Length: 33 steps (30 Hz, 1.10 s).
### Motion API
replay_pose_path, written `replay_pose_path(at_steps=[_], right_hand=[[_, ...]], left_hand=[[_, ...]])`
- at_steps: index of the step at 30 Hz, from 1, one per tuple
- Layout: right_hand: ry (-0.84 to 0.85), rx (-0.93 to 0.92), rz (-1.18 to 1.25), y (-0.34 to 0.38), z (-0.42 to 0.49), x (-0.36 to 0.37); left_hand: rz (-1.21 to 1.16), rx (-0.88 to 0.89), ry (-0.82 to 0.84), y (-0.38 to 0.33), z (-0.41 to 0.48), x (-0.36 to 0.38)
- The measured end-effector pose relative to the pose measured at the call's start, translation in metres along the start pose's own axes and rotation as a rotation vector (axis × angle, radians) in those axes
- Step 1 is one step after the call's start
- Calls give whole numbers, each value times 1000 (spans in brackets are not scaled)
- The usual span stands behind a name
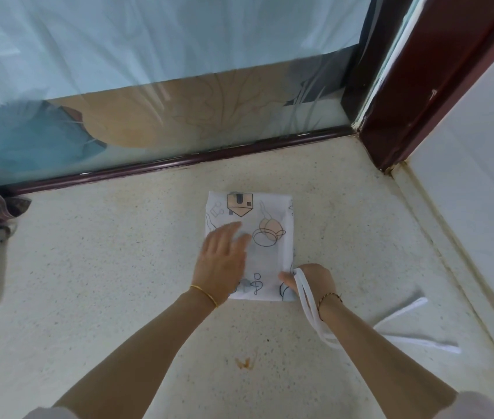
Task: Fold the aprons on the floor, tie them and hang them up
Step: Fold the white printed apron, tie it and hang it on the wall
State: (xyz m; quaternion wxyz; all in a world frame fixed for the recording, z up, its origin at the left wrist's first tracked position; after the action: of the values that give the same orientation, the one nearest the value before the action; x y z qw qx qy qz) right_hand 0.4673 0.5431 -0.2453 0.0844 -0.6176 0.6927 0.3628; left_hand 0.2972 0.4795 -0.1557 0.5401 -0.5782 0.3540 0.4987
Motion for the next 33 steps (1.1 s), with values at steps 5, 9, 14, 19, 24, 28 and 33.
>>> replay_pose_path(at_steps=[5,9,14,19,24,28,33], right_hand=[[41,-29,-43,3,-3,-2],[-17,-57,508,-13,-13,-23],[-107,223,1510,-87,-21,-73],[-450,219,333,-58,-34,-177],[-473,-387,-138,97,-45,-118],[-331,-383,-320,113,5,-20],[-445,-298,-435,69,25,-12]], left_hand=[[317,58,446,-16,18,74],[343,50,577,-9,14,94],[305,43,589,-5,14,98],[255,50,519,-9,18,86],[82,76,235,-8,42,46],[84,30,319,7,45,64],[241,51,364,42,33,70]])
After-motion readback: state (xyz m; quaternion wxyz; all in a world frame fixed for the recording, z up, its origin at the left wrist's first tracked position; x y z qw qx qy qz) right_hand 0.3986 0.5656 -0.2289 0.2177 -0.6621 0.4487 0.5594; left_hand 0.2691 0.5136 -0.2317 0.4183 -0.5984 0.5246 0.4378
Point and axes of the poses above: each hand's wrist, its own z-axis towards the middle knuckle, its own x-axis out of the palm, y = z × x, the point moved 10 cm from there along z, towards the middle knuckle, and after that the axes turned 9 degrees about y, right-handed, at the moved point
